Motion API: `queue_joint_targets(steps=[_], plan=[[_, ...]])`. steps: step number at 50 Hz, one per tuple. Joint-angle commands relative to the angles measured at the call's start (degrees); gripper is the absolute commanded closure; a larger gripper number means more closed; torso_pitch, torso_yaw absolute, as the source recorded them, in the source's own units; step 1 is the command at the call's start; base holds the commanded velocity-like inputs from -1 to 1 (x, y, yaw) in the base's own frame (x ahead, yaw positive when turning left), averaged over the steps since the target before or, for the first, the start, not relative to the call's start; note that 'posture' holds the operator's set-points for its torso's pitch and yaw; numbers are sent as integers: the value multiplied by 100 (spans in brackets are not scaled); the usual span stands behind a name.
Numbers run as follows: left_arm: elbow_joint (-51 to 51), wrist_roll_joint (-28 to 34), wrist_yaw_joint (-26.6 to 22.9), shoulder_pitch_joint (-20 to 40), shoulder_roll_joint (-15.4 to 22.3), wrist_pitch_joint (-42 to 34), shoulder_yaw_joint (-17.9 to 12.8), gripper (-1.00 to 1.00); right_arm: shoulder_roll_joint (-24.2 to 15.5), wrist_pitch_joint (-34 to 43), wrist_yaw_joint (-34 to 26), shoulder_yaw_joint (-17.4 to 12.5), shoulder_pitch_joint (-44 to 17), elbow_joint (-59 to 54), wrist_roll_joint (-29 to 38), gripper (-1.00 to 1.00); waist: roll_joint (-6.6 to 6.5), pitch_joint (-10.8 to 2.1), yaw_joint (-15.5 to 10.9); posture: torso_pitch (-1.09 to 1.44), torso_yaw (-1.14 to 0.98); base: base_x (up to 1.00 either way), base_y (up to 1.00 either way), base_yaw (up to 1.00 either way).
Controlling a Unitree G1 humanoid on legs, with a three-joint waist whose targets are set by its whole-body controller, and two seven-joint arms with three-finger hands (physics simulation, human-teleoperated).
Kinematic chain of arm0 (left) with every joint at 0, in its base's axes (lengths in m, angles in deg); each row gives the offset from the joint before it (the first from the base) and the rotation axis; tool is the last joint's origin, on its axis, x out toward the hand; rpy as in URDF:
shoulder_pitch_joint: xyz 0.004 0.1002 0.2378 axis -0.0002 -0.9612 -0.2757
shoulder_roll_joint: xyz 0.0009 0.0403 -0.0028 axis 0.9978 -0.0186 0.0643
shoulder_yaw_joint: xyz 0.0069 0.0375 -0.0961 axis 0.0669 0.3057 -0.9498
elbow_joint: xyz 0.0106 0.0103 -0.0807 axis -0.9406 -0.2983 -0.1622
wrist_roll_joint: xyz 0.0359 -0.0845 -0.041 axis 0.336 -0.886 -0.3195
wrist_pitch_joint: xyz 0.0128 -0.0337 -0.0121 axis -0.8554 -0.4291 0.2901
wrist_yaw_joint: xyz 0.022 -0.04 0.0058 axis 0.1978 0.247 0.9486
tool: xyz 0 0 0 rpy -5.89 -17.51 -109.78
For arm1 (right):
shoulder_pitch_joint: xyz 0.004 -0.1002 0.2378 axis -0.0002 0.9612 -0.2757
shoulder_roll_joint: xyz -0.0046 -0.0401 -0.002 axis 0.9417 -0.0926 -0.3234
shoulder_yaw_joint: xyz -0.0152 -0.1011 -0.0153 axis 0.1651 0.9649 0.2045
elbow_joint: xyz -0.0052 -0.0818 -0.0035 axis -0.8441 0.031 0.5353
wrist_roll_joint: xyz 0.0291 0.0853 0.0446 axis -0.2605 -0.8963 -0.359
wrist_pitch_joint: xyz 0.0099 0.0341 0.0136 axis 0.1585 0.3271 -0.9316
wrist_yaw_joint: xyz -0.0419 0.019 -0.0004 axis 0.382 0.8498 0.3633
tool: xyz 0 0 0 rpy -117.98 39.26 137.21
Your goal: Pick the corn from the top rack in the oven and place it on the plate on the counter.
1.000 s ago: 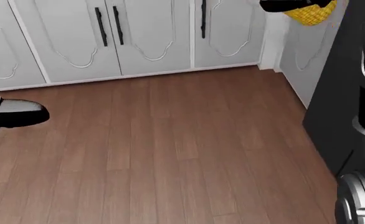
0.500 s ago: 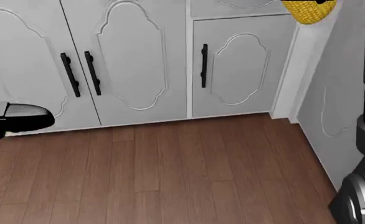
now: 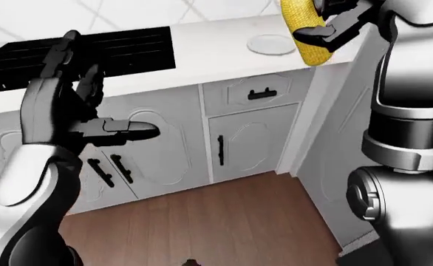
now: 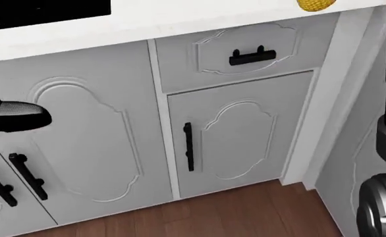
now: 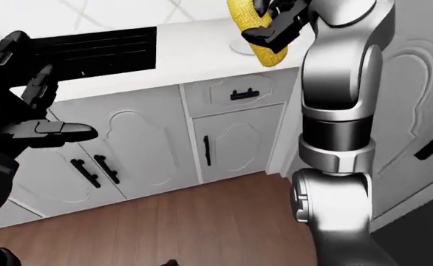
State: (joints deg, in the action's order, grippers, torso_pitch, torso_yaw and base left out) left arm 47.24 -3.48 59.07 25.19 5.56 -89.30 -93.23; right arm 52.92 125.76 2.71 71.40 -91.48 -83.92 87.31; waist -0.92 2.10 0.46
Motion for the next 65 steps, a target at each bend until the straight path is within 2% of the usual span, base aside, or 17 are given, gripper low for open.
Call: queue_joint_targets(steps=[1, 4, 5, 12, 13, 22, 24, 31, 35, 36, 44, 47, 49, 53, 58, 60, 65], plan=[[73, -34, 29, 99, 59, 107, -22, -100, -63, -125, 91, -81, -155, 99, 10, 99, -1, -35, -16, 0, 0, 0, 0, 0], [89, -76, 65, 138, 76, 67, -26, -100, -81, -142, 81, -77, -148, 103, 8, 99, -552, -107, -55, 0, 0, 0, 0, 0], [93, -87, 78, 149, 80, 57, -20, -100, -91, -149, 83, -90, -138, 108, 3, 99, -430, 105, -57, 0, 0, 0, 0, 0], [202, -258, 193, 205, 123, -86, -84, -100, -156, 68, -40, -93, -139, 288, 55, 100, -215, 154, -34, 0, 0, 0, 0, 0], [195, -263, 207, 204, 126, -73, -64, -100, -155, 71, -35, -93, -123, 287, 62, 99, -173, -21, -44, 0, 0, 24, -17, 0], [82, -184, 158, 92, 127, 124, -3, -100, -71, -43, 91, -99, -76, 183, -3, 98, 180, -251, -120, 0, 0, 49, -26, 0], [80, -189, 161, 106, 134, 109, -13, -100, -88, -77, 88, -84, -67, 177, -9, 98, 433, 113, -148, 0, 0, 11, 0, 0], [94, -206, 182, 115, 132, 85, -2, -100, -96, -78, 83, -110, -55, 196, -34, 98, 229, 191, -70, 0, 0, 0, 0, 0], [71, -178, 160, 91, 130, 126, 7, -100, -102, -62, 83, -107, -36, 237, -42, 98, -371, 0, -198, 0, 0, 0, 0, 0], [66, -169, 155, 86, 129, 136, 15, -100, -103, -63, 82, -102, -25, 245, -42, 98, -220, 27, -99, 0, 0, 0, 0, 0], [110, -215, 165, 101, 133, 73, -49, -100, -102, -87, 57, -77, -44, 249, -31, 99, -199, 260, -146, 0, 0, 0, 0, 0], [109, -261, 179, 129, 158, 47, -92, -100, -117, -128, 10, -60, -67, 238, -4, 100, 217, 118, -156, 0, 0, 0, 0, 0], [109, -287, 196, 136, 175, 41, -104, -100, -105, -148, -19, -59, -43, 255, 6, 100, 74, -38, -104, 0, 0, 0, 4, 0], [92, -356, 247, 196, 219, 12, -119, -100, -69, -105, -209, -51, -59, 377, -27, 100, 198, -229, -38, 0, 0, 0, 10, 0], [115, -459, 339, 260, 256, -53, -115, -100, -15, 14, -576, 22, -96, 630, -40, 100, 12, 52, 19, 0, 0, 0, 3, 0], [112, -503, 377, 306, 279, -86, -114, -100, 10, 9, -784, 87, -95, 724, -27, 100, -264, 11, 64, 0, 0, 0, 0, 0], [70, -529, 386, 266, 318, -3, -105, -100, 140, -36, -1229, 217, -52, 934, 214, 99, -160, -2, 74, 0, 0, 0, 0, 0]])
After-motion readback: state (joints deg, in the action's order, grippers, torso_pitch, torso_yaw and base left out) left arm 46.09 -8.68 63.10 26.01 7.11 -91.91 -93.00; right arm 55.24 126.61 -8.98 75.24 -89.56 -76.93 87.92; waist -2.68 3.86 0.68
